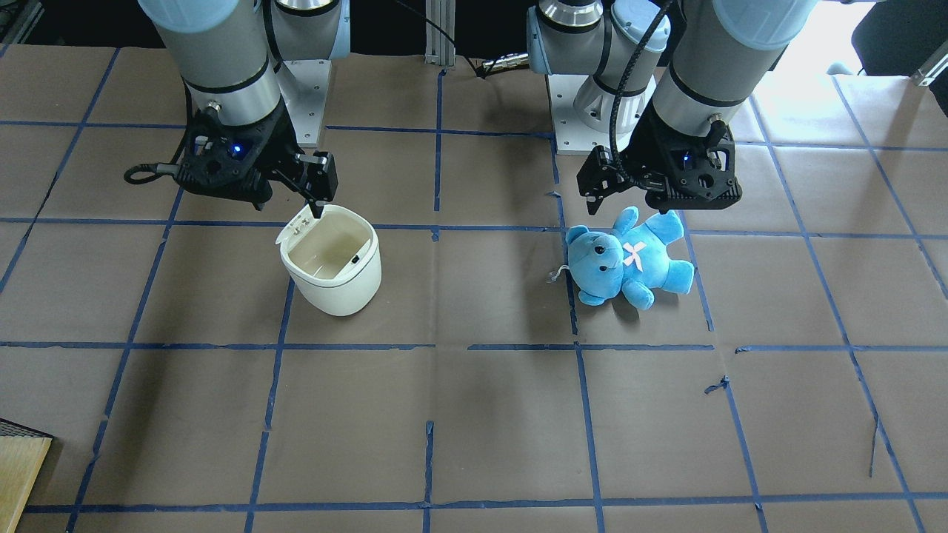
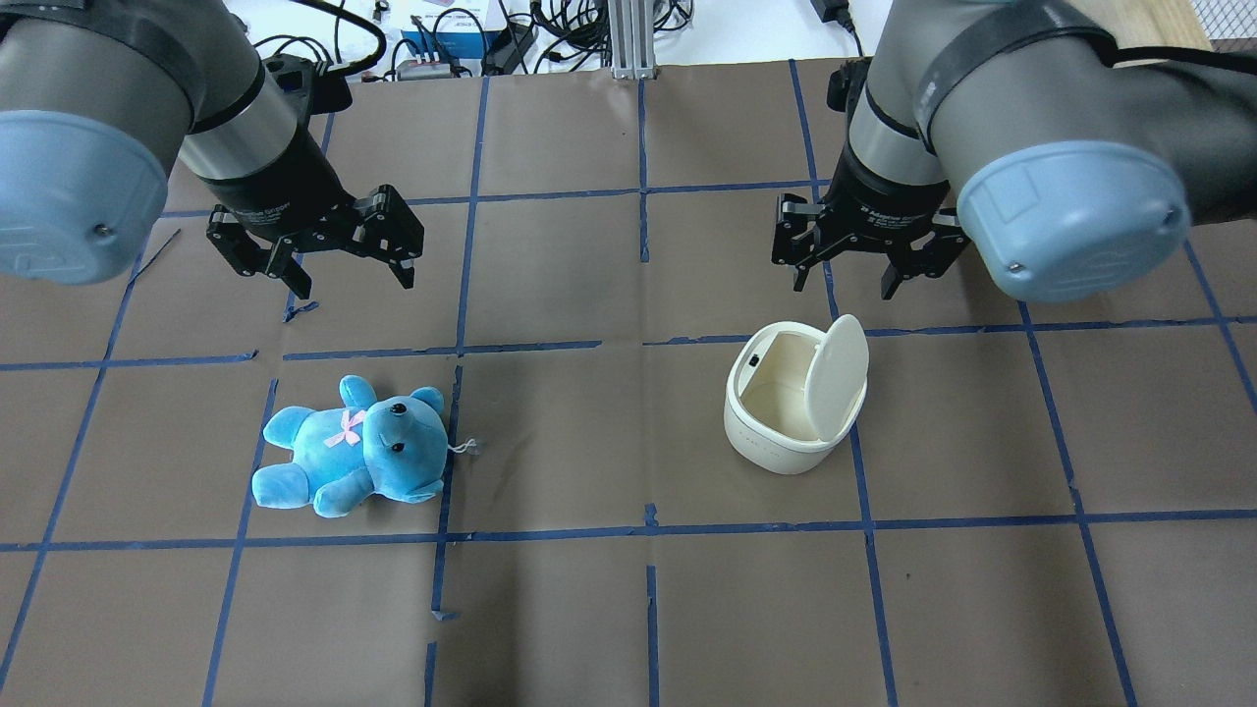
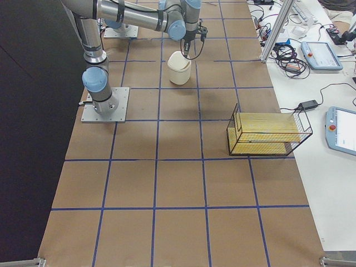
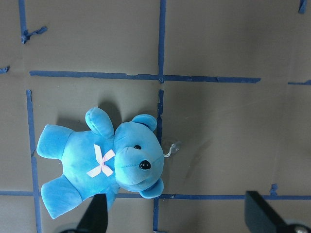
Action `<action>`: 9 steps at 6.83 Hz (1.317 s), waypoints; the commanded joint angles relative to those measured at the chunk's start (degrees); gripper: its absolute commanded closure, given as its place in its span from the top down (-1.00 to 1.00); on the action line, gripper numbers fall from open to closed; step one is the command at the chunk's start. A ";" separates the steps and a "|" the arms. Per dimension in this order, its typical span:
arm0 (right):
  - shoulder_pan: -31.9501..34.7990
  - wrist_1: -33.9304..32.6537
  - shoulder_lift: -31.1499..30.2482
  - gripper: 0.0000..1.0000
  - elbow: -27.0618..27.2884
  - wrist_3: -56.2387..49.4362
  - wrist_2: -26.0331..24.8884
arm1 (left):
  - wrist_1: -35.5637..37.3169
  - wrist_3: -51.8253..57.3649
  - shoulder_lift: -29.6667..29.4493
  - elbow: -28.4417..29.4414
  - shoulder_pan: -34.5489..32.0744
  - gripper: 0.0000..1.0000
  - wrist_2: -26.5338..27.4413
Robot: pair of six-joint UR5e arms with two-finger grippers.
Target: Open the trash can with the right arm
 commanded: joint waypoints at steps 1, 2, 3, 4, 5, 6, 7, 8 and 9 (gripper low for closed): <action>-0.70 4.08 -3.83 1.00 -0.62 -1.87 -2.04 | -0.02 0.00 0.00 0.00 0.00 1.00 0.00; -2.88 4.80 -4.02 1.00 -0.62 -2.92 -2.31 | -0.02 0.00 0.00 0.00 0.00 1.00 0.00; -5.51 4.72 -4.02 1.00 -0.54 -5.97 -2.31 | -0.02 0.00 0.00 0.00 0.00 1.00 0.00; -7.37 4.81 -4.02 1.00 -0.45 -6.87 -1.88 | -0.02 0.00 0.00 0.00 0.00 1.00 0.00; -7.47 4.63 -3.94 1.00 -0.45 -6.88 -1.79 | -0.02 0.00 0.00 0.00 0.00 1.00 0.00; -7.47 4.37 -4.02 1.00 -0.80 -6.88 -1.52 | -0.02 0.00 0.00 0.00 0.00 1.00 0.00; -7.73 3.76 -4.02 1.00 -1.24 -6.88 -1.35 | -0.02 0.00 0.00 0.00 0.00 1.00 0.00; -8.35 3.67 -4.11 1.00 -3.59 -6.88 -1.35 | -0.02 0.00 0.00 0.00 0.00 1.00 0.00; -8.44 4.45 -3.85 1.00 -6.48 -6.88 -0.65 | -0.02 0.00 0.00 0.00 0.00 1.00 0.00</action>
